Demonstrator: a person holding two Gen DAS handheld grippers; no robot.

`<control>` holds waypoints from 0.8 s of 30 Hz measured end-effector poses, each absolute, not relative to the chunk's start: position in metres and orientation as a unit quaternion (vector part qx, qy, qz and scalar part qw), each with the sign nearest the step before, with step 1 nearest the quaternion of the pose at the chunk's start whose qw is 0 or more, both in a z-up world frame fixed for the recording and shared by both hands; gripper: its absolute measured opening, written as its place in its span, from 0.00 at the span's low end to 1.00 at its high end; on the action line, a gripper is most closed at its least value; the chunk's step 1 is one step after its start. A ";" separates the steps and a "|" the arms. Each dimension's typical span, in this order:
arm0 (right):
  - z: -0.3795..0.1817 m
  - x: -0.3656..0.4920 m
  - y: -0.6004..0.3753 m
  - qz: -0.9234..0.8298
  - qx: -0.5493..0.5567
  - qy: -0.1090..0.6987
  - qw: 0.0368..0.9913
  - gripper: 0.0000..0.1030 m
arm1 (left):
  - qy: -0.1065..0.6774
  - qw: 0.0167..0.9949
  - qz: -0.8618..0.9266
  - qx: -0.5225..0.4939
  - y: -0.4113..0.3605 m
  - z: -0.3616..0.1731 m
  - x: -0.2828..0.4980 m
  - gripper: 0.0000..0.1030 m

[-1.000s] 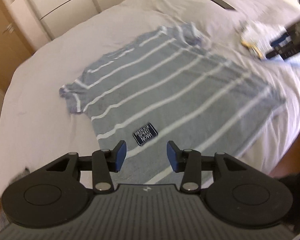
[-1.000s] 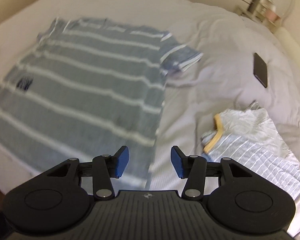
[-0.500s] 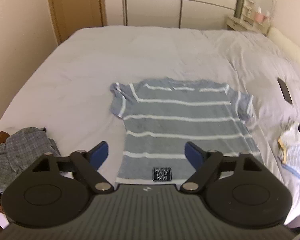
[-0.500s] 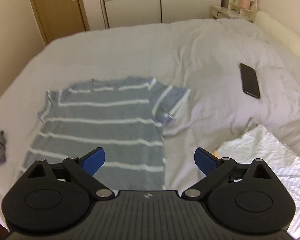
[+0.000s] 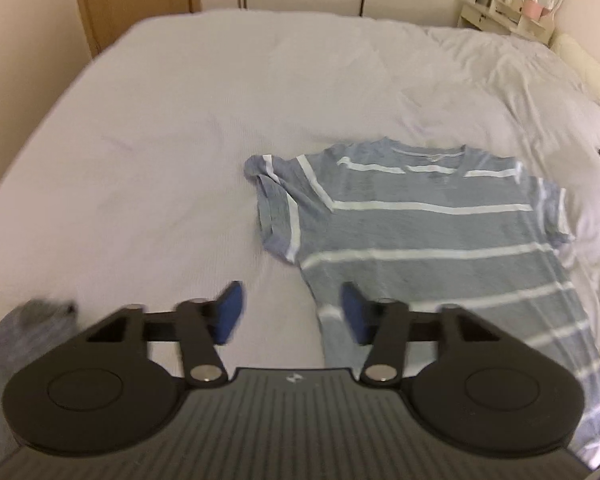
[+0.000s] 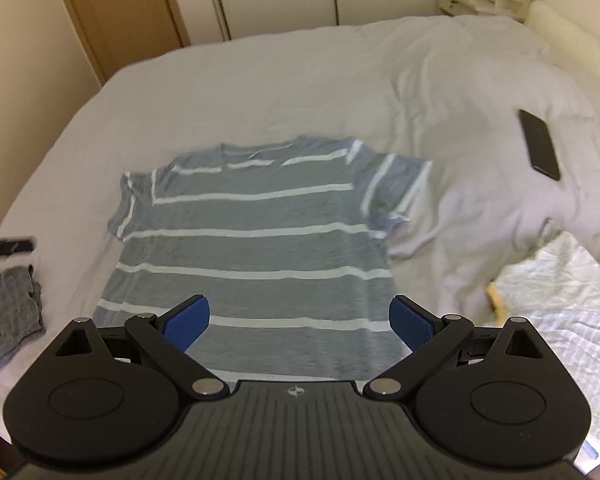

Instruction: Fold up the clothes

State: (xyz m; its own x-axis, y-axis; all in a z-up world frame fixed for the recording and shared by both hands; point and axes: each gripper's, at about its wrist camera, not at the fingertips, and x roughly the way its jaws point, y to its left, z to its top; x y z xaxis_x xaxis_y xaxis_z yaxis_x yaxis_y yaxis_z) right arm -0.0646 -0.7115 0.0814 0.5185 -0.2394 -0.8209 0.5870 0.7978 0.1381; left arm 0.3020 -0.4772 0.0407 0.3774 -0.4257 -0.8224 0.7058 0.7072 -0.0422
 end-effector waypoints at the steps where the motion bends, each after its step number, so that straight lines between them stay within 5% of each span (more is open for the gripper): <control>1: 0.079 -0.052 -0.705 -0.246 0.200 0.430 0.846 0.96 | 0.437 0.809 -0.359 0.161 -0.484 0.030 0.317 0.29; 10: 0.052 0.062 -0.668 -0.274 0.204 0.460 0.820 0.96 | 0.469 0.754 -0.428 0.170 -0.544 -0.072 0.413 0.29; 11: 0.048 0.070 -0.666 -0.275 0.201 0.465 0.817 0.96 | 0.479 0.747 -0.428 0.172 -0.548 -0.081 0.418 0.22; 12: 0.044 0.078 -0.663 -0.276 0.197 0.471 0.814 0.96 | 0.487 0.744 -0.425 0.171 -0.548 -0.088 0.422 0.00; 24: 0.039 0.118 -0.672 -0.292 0.186 0.491 0.799 0.96 | 0.512 0.754 -0.388 0.136 -0.503 -0.077 0.429 0.05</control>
